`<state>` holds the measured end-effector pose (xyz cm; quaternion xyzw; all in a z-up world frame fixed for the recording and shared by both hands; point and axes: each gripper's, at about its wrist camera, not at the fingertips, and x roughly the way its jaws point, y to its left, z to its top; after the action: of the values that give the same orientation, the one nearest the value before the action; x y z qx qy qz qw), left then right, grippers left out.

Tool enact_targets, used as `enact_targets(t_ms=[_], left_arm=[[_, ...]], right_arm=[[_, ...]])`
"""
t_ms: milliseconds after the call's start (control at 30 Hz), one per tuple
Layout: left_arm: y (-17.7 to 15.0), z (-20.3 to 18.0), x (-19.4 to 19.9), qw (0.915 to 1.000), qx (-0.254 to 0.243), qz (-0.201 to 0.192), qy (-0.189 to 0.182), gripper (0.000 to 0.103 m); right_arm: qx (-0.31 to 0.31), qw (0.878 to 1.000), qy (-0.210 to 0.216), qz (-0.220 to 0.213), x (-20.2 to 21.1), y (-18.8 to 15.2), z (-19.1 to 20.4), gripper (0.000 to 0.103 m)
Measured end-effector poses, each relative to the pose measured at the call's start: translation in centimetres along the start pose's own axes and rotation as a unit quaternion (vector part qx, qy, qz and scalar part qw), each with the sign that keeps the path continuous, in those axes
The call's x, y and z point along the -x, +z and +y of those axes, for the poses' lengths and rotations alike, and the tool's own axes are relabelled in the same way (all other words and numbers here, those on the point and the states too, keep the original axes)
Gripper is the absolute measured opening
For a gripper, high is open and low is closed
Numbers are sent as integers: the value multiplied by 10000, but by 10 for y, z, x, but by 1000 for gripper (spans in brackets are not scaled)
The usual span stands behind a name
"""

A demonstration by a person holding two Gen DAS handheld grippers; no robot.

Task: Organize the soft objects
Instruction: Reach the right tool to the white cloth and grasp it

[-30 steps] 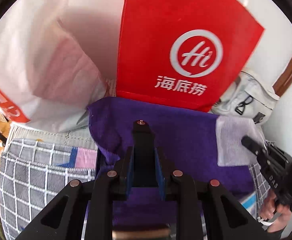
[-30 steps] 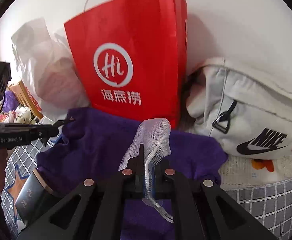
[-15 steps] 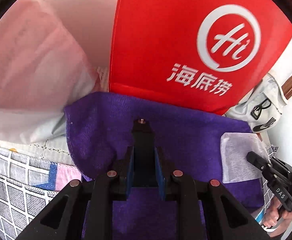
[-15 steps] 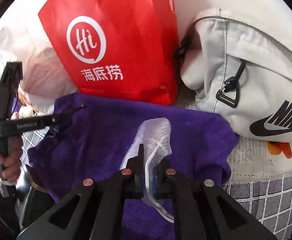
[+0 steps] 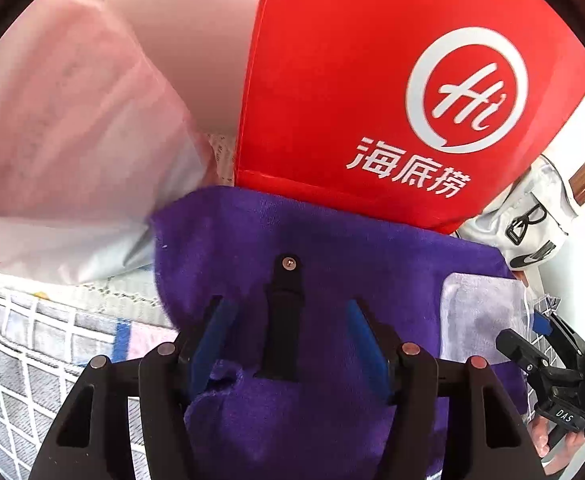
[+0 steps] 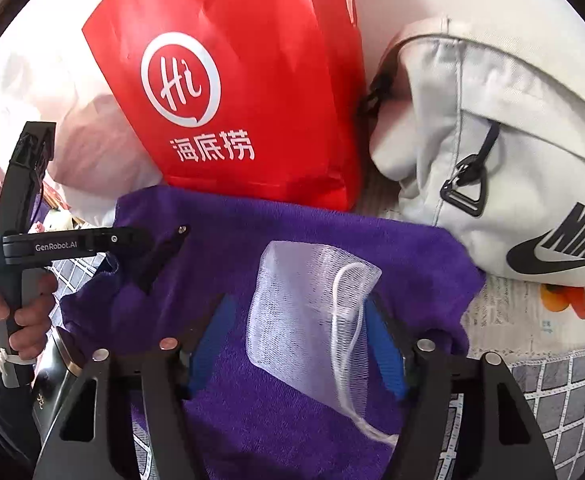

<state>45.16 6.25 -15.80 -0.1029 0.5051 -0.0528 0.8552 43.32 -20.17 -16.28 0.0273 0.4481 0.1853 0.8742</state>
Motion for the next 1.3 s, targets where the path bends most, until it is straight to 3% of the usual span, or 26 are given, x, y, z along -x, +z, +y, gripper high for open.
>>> enact_targets(t_ms=[167, 333, 633, 767, 867, 1000, 1200, 1300], left_arm=[[-4, -7, 33, 9991, -72, -230, 336, 75], [-20, -10, 68, 9974, -67, -247, 674, 76], [-78, -12, 132, 9954, -155, -695, 639, 76], [-104, -9, 157, 9951, -112, -713, 676, 76], [-123, -2, 174, 9946, -82, -768, 687, 76], [-148, 12, 192, 9952, 117, -786, 574, 76], [-187, 23, 196, 9948, 309, -748, 614, 76], [-204, 25, 192, 9955, 332, -659, 597, 76]], right_arm=[[-124, 9997, -185, 74, 13, -4, 1, 79], [21, 9989, -470, -54, 44, -10, 16, 80], [-25, 9983, -530, -227, 106, -45, 44, 80], [-57, 9968, -721, -348, 129, -68, 58, 91], [-86, 9949, -878, -487, 147, -89, 67, 93], [-61, 9966, -514, -636, 167, -119, 75, 93], [25, 9988, -304, -378, 171, -167, 101, 92], [159, 9993, 59, -331, 171, -193, 121, 76]])
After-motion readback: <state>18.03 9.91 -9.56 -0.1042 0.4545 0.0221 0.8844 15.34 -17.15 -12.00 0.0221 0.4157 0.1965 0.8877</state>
